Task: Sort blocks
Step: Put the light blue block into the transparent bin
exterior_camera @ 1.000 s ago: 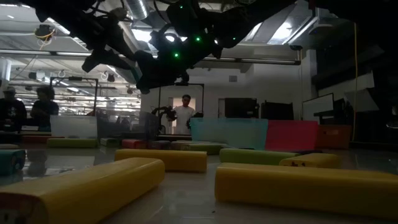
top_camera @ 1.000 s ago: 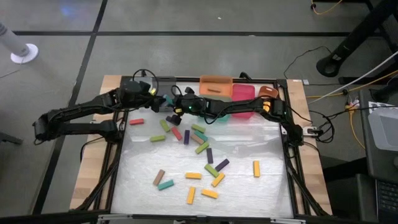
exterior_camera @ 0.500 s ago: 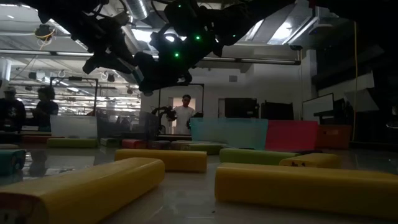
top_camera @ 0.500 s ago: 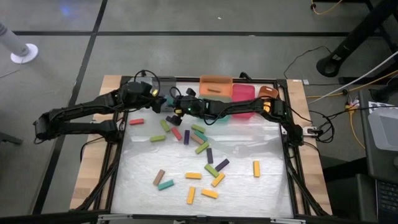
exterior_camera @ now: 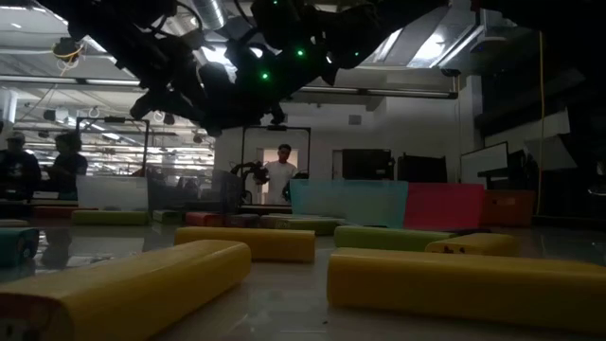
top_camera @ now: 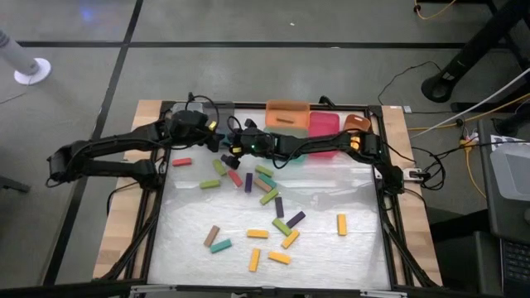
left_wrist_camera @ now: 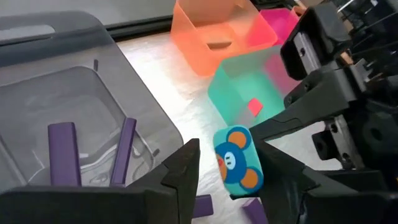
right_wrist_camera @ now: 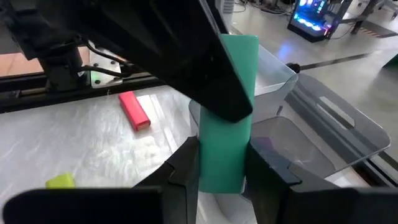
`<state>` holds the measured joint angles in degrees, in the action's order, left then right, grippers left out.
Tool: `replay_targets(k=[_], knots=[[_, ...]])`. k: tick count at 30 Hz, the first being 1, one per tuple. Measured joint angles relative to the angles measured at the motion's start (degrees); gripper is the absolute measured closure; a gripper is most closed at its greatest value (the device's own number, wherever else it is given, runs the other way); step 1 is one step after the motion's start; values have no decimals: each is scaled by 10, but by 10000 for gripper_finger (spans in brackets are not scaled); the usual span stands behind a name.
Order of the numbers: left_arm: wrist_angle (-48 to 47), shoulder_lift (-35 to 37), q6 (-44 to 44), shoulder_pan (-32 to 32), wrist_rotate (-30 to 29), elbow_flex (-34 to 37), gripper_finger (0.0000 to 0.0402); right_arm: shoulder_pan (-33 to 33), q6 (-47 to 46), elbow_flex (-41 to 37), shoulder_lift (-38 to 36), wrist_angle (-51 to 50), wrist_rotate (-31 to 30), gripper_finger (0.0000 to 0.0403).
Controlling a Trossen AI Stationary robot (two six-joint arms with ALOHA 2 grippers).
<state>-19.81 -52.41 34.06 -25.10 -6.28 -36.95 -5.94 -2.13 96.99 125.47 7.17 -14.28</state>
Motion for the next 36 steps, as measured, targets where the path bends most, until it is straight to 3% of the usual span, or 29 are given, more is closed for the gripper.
replay_targets(k=[3,9,17,21,28,32,36], knots=[[3,-8,-2,0,0,0,287,-1,0,0,0,-1,4,301],[-4,-8,-28,0,-9,1,361,-2,1,0,0,9,5,267],[-12,-8,-46,-1,-42,1,361,0,-5,1,-3,1,8,204],[-55,-8,-64,-9,-86,1,361,-1,-6,1,-13,-62,16,182],[-210,-8,-66,-45,-229,1,361,0,-6,1,-63,-252,50,187],[-235,-8,-60,-63,-240,1,357,6,-5,0,-73,-338,64,196],[-229,-8,-60,-72,-241,1,312,16,-4,0,-74,-396,66,202]])
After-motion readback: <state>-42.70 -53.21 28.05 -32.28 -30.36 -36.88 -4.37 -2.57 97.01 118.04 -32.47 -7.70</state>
